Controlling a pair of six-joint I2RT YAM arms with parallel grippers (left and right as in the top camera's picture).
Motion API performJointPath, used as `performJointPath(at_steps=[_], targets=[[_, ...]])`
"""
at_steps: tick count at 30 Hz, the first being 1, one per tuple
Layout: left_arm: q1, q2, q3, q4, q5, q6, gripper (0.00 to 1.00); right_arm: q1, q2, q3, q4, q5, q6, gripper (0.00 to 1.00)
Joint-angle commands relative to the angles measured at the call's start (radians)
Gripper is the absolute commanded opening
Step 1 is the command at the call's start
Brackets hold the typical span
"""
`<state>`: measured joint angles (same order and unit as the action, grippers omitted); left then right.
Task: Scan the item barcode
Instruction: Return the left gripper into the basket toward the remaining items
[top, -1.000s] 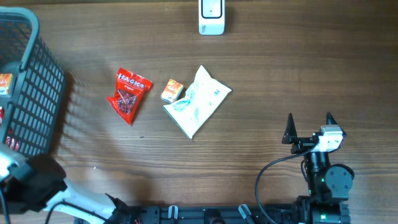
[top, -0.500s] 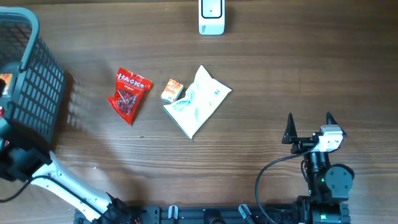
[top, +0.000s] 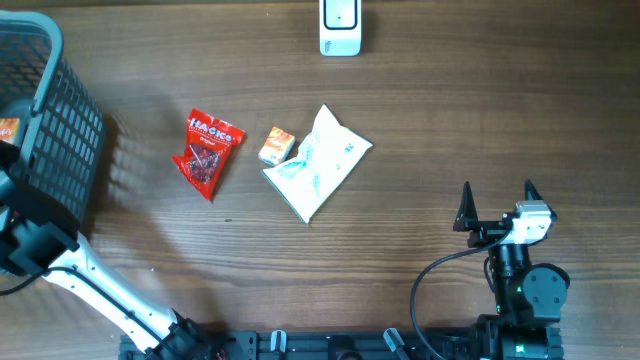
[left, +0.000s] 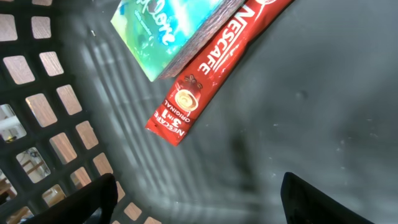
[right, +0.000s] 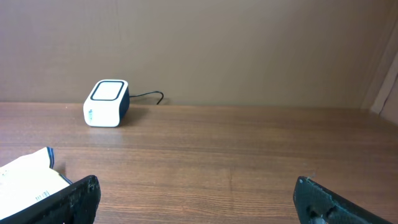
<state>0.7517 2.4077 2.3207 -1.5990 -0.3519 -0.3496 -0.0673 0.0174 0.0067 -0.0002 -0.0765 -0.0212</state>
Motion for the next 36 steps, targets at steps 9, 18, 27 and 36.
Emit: performJointPath(at_steps=[9,18,27,36], targets=[[0.004,0.008,-0.013,-0.033,-0.122,-0.047,0.91,-0.005,-0.008,-0.002,0.002,0.017,-0.004,1.00],[-0.064,-0.004,-0.013,-0.018,-0.026,0.082,0.91,-0.005,-0.008,-0.002,0.002,0.017,-0.004,1.00],[-0.192,-0.070,-0.013,0.130,0.004,0.280,0.92,-0.005,-0.008,-0.002,0.002,0.017,-0.004,1.00],[-0.169,-0.066,-0.013,0.263,0.019,0.425,1.00,-0.005,-0.008,-0.002,0.002,0.017,-0.004,1.00]])
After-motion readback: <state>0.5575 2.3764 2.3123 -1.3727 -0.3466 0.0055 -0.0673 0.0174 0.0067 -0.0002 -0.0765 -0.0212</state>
